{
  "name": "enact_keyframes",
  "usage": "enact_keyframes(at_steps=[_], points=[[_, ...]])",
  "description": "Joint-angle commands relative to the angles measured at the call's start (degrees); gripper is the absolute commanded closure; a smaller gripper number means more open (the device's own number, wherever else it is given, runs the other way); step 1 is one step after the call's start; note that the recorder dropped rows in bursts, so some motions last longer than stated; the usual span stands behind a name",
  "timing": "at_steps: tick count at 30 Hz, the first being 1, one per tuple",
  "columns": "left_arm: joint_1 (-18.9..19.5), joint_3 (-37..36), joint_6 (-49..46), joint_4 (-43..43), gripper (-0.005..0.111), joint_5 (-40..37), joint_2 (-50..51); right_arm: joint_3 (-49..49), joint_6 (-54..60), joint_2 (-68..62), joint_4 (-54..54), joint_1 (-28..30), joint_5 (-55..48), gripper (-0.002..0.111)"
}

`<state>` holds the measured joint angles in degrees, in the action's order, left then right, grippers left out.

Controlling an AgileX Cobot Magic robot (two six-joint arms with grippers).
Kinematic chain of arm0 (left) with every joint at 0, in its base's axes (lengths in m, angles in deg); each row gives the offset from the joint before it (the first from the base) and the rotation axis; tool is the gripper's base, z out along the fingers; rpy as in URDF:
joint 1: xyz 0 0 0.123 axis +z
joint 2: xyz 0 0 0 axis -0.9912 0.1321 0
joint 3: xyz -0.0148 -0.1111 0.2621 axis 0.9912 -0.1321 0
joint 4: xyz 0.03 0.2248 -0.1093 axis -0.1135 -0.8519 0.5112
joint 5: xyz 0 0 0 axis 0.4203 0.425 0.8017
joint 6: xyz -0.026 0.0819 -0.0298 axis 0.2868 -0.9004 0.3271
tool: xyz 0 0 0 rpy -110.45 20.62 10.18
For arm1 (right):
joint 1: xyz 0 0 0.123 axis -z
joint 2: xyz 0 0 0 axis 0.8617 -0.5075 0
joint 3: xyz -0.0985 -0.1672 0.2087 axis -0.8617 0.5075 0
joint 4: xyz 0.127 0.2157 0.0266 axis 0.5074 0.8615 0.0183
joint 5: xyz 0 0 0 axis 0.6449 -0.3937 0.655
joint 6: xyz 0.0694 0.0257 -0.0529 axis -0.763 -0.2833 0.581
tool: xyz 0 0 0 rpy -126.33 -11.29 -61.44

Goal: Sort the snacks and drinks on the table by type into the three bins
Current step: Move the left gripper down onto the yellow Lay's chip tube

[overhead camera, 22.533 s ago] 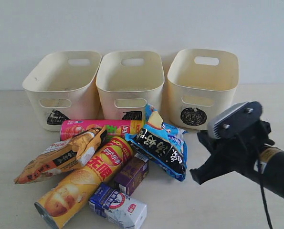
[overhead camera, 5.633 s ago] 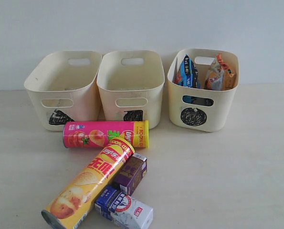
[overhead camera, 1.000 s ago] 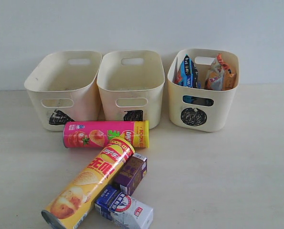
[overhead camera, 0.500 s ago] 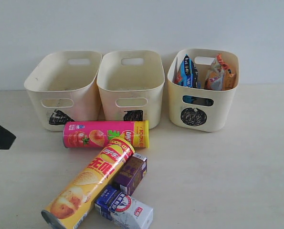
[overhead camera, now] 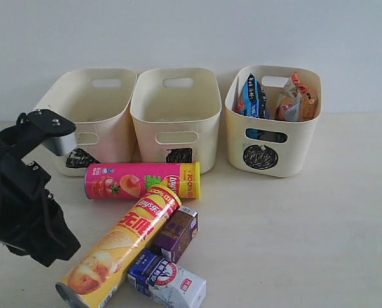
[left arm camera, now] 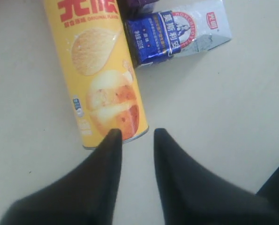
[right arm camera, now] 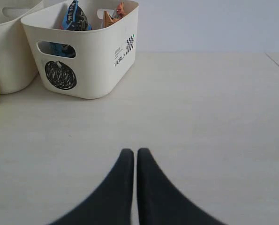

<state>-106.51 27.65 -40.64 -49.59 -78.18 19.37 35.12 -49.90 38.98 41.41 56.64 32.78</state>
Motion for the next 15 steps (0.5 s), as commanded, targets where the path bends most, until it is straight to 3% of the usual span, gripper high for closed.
enact_keyframes(at_steps=[1, 8, 15], points=[[-0.6, 0.4, 0.0, 0.5, 0.063, 1.0, 2.6, 0.2, -0.1, 0.3, 0.0, 0.0, 0.4, 0.108], [-0.6, 0.4, 0.0, 4.1, 0.019, 2.1, 6.4, 0.2, -0.1, 0.3, 0.0, 0.0, 0.4, 0.108], [-0.6, 0.4, -0.3, 3.5, 0.017, 3.5, 10.8, 0.2, -0.1, 0.3, 0.0, 0.0, 0.4, 0.108]])
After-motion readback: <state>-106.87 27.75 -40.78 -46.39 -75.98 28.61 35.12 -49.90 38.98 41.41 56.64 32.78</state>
